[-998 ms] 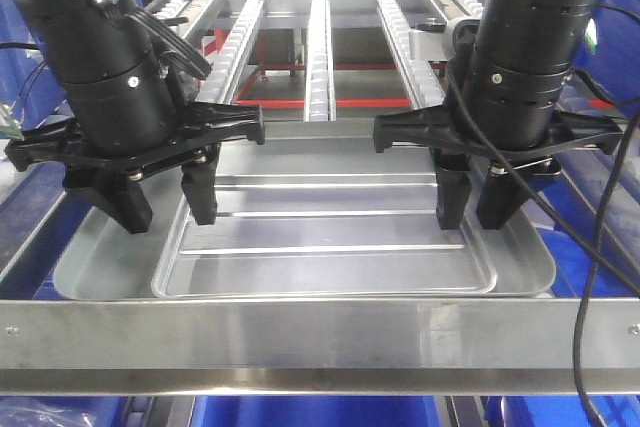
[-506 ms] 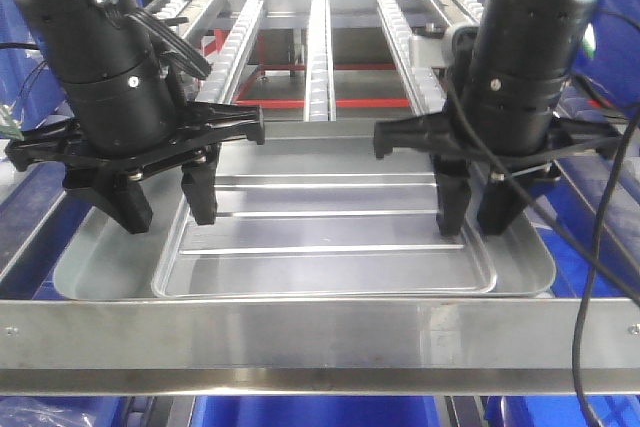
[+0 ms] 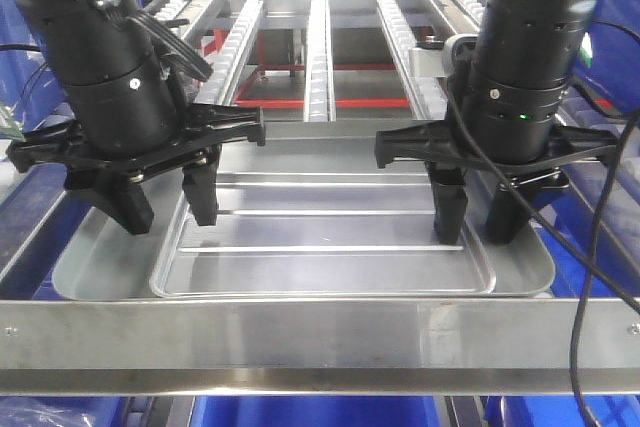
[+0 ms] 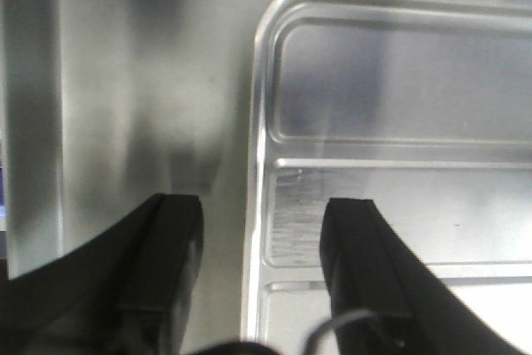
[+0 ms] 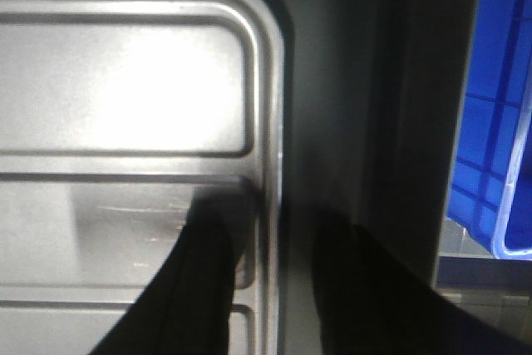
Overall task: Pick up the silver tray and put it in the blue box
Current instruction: 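Close both grippers on the tray's opposite side rims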
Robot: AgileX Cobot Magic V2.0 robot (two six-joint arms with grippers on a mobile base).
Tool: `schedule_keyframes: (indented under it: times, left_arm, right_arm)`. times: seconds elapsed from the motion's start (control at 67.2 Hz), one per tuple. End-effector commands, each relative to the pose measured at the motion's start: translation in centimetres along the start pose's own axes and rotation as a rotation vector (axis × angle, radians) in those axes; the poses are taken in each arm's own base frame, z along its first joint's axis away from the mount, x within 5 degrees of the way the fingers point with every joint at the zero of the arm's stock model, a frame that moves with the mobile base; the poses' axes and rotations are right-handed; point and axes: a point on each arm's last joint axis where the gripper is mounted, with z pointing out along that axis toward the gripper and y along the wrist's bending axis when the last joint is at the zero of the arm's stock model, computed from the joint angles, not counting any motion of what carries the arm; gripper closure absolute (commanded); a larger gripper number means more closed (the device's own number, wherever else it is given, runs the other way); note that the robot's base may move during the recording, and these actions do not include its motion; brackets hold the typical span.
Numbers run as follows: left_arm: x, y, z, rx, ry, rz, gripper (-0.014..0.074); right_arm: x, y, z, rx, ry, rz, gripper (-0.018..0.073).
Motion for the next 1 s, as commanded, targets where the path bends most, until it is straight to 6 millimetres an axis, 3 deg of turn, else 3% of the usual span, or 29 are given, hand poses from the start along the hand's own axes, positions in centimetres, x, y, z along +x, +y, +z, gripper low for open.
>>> schedule_keyframes:
  times: [0.0,0.343,0.789,0.983]
  left_arm:
    - [-1.2,-0.8,-2.1,0.06,-0.086,-0.007,0.0353]
    - [-0.8,-0.8,-0.8,0.04,-0.046,-0.007,0.0353]
    - [-0.6,-0.7,-0.6,0.024,-0.024,-0.011,0.0355]
    - [-0.6,-0.7,-0.6,0.024,-0.024,-0.007,0.0487]
  right_arm:
    - [-1.0,0.1,-1.6,-0.029,-0.07,-0.005,0.0225]
    - [-1.0,0.1,-1.6,-0.029,-0.071,-0.005,0.0239]
    - [-1.0,0.1,-1.6,-0.029,-0.071,-0.005,0.0239]
    - [-1.0,0.2,-1.6,-0.03,-0.069,-0.003,0.0239]
